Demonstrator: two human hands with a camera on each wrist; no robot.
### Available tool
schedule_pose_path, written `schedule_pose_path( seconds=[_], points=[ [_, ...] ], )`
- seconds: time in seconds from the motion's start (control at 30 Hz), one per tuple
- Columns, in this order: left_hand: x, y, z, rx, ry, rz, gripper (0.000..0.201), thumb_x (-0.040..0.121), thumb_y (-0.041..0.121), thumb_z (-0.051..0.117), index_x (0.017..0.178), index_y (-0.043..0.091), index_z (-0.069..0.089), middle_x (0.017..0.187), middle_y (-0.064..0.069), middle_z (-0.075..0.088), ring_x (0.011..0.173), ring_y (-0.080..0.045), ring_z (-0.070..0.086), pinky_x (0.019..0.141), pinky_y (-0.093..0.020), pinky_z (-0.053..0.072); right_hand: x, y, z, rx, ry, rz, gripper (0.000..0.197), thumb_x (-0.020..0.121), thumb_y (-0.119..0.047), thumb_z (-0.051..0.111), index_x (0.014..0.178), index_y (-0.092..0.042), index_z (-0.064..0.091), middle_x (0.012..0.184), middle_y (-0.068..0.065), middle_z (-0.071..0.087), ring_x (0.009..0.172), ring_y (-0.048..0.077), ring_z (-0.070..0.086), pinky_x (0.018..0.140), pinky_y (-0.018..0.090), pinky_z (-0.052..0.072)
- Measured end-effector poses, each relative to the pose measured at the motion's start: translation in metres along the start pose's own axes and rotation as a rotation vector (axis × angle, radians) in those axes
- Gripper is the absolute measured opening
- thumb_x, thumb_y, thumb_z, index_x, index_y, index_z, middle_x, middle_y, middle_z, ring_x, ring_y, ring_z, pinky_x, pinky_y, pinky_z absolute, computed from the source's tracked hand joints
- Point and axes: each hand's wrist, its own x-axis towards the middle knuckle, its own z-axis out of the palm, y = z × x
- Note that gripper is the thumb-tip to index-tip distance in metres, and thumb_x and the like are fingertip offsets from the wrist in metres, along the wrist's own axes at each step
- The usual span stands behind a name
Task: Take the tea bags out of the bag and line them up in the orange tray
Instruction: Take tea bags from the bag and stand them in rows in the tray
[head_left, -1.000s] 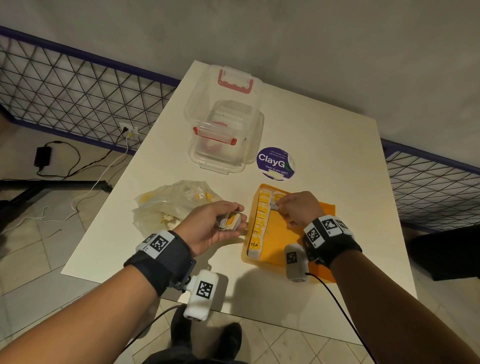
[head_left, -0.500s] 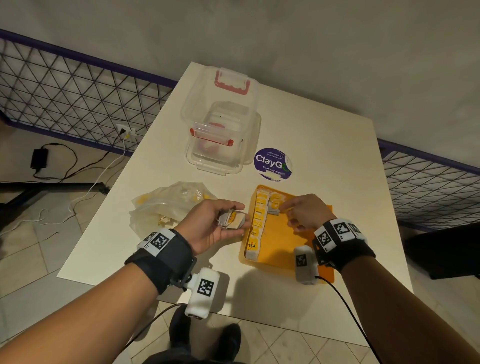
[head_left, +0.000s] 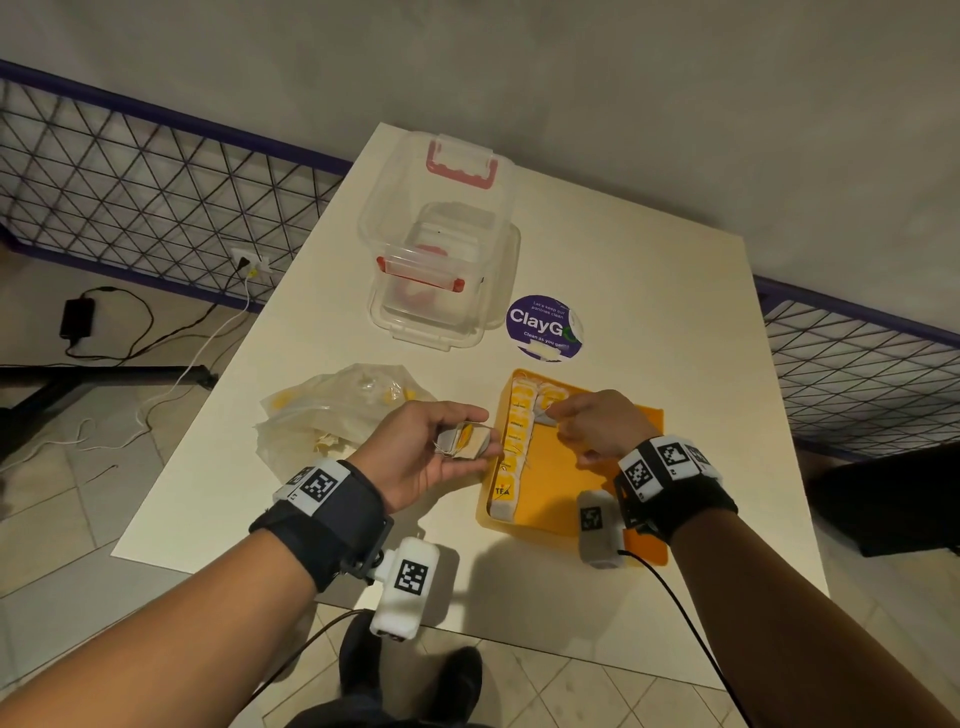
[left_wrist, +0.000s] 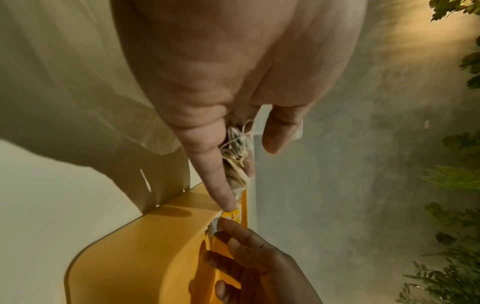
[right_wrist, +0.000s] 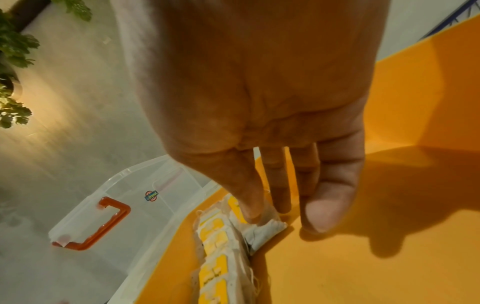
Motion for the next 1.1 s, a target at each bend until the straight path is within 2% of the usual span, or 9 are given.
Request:
schedule_pose_path(
  seconds=[0.13, 0.27, 0.4, 0.57, 0.63, 0.77, 0.9, 1.03, 1.1],
  points=[
    [-0.002, 0.0, -0.001, 0.017, 0.002, 0.009, 0.029, 0.099, 0.007, 0.042, 0.119, -0.004, 0.059, 0.119, -0.033, 0.064, 0.118, -0.045, 0.06, 0.085, -0.047, 0.054, 0.005, 0.0, 0.002, -0.009, 0.01, 0.028, 0.032, 0.091, 0.0, 0.056, 0.117, -0.014, 0.069, 0.094, 0.011, 0.069, 0.077, 0.03, 0.066, 0.077, 0.045, 0.06],
    [-0.002, 0.0, -0.002, 0.017, 0.003, 0.01, 0.029, 0.098, 0.008, 0.043, 0.12, -0.005, 0.059, 0.119, -0.032, 0.065, 0.115, -0.044, 0.061, 0.085, -0.047, 0.054, 0.01, 0.002, 0.0, 0.056, -0.012, 0.068, 0.027, 0.095, -0.001, 0.056, 0.118, -0.01, 0.067, 0.086, 0.014, 0.065, 0.076, 0.026, 0.06, 0.064, 0.038, 0.053],
    [0.0, 0.0, -0.005, -0.002, -0.009, 0.007, 0.029, 0.099, 0.01, 0.042, 0.119, -0.004, 0.058, 0.115, -0.032, 0.066, 0.114, -0.045, 0.061, 0.086, -0.048, 0.053, 0.012, -0.001, -0.002, 0.076, -0.041, 0.082, 0.022, 0.096, -0.001, 0.056, 0.111, -0.014, 0.064, 0.092, 0.016, 0.065, 0.08, 0.026, 0.062, 0.07, 0.039, 0.056],
    [0.006, 0.0, -0.007, -0.053, -0.046, -0.043, 0.041, 0.102, 0.035, 0.04, 0.118, 0.001, 0.057, 0.121, -0.033, 0.062, 0.113, -0.042, 0.059, 0.086, -0.045, 0.052, 0.004, -0.005, -0.006, 0.082, -0.052, 0.096, 0.025, 0.094, 0.001, 0.052, 0.098, -0.019, 0.068, 0.084, 0.015, 0.06, 0.073, 0.027, 0.053, 0.059, 0.036, 0.045],
    [0.008, 0.001, -0.007, -0.06, -0.046, -0.05, 0.046, 0.102, 0.041, 0.04, 0.118, 0.002, 0.057, 0.126, -0.033, 0.06, 0.116, -0.043, 0.059, 0.088, -0.046, 0.052, -0.005, -0.009, -0.007, 0.084, -0.046, 0.092, 0.023, 0.093, -0.003, 0.052, 0.1, -0.017, 0.07, 0.083, 0.015, 0.062, 0.07, 0.027, 0.054, 0.063, 0.036, 0.044],
    [0.011, 0.002, -0.003, -0.075, -0.066, -0.071, 0.047, 0.102, 0.043, 0.04, 0.122, 0.003, 0.055, 0.131, -0.033, 0.057, 0.126, -0.045, 0.053, 0.086, -0.046, 0.054, -0.027, -0.022, -0.004, -0.26, 0.102, -0.212, 0.02, 0.092, -0.021, 0.063, 0.11, -0.021, 0.073, 0.111, 0.002, 0.071, 0.093, 0.017, 0.067, 0.082, 0.027, 0.05],
    [0.014, 0.001, 0.004, -0.04, -0.074, -0.067, 0.048, 0.102, 0.045, 0.039, 0.118, 0.004, 0.057, 0.117, -0.029, 0.063, 0.112, -0.043, 0.061, 0.091, -0.051, 0.05, -0.051, -0.043, 0.017, -0.3, 0.087, -0.544, 0.025, 0.089, -0.023, 0.068, 0.113, -0.03, 0.072, 0.105, -0.009, 0.064, 0.084, 0.0, 0.055, 0.073, 0.011, 0.039],
    [0.012, 0.0, 0.012, -0.021, -0.09, -0.062, 0.05, 0.102, 0.047, 0.038, 0.12, 0.005, 0.056, 0.101, -0.019, 0.069, 0.09, -0.033, 0.065, 0.087, -0.051, 0.051, -0.049, -0.045, 0.034, -0.414, 0.02, -0.66, 0.035, 0.085, -0.023, 0.073, 0.119, -0.028, 0.07, 0.106, -0.004, 0.06, 0.087, 0.009, 0.053, 0.077, 0.025, 0.046],
    [0.01, 0.0, 0.015, -0.007, -0.093, -0.064, 0.051, 0.102, 0.048, 0.039, 0.125, 0.005, 0.053, 0.095, -0.015, 0.07, 0.092, -0.032, 0.066, 0.088, -0.052, 0.05, -0.045, -0.044, 0.038, -0.398, 0.034, -0.668, 0.03, 0.086, -0.024, 0.071, 0.116, -0.026, 0.072, 0.104, -0.004, 0.062, 0.086, 0.009, 0.053, 0.075, 0.025, 0.044]
  ],
)
